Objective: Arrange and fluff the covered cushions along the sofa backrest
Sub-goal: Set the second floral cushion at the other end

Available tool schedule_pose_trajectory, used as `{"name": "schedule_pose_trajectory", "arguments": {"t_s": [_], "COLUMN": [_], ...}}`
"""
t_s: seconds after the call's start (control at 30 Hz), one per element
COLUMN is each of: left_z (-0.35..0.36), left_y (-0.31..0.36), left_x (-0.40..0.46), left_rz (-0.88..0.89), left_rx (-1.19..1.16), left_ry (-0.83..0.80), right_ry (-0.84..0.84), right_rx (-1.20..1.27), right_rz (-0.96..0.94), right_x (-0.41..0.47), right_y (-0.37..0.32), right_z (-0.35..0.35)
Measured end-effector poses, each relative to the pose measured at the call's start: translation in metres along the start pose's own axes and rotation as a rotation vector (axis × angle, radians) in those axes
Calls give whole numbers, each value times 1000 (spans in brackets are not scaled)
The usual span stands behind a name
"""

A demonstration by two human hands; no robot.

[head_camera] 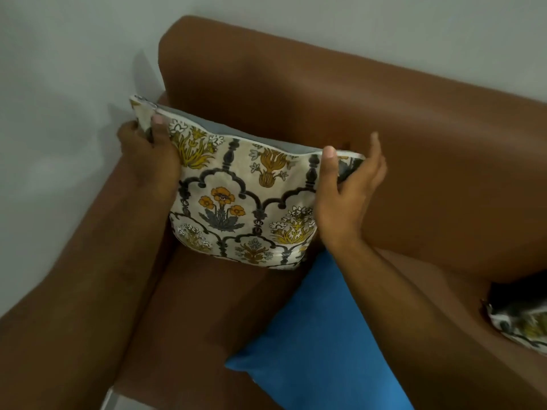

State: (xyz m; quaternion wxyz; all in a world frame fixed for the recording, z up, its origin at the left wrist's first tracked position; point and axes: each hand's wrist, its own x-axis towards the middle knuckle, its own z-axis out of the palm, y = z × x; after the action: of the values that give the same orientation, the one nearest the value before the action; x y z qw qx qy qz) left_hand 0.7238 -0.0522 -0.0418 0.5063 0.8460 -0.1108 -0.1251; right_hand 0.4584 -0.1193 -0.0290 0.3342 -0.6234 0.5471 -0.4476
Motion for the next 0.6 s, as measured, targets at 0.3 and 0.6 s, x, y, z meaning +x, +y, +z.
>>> {"name": "schedule_pose_trajectory", "arguments": {"t_s": [0.3,0.6], "left_z": [-22,2], "left_y": [-41,-54], "left_x": [-63,-199], "left_rz": [463,432], "left_rx": [475,415], "left_ry": [-251,-345], "right_ry": [-231,-666], "right_rx": [-491,-622], "right_rz": [-154,322], "right_x": [22,-7], "right_y": [53,109], "right_z": [-67,-127]}}
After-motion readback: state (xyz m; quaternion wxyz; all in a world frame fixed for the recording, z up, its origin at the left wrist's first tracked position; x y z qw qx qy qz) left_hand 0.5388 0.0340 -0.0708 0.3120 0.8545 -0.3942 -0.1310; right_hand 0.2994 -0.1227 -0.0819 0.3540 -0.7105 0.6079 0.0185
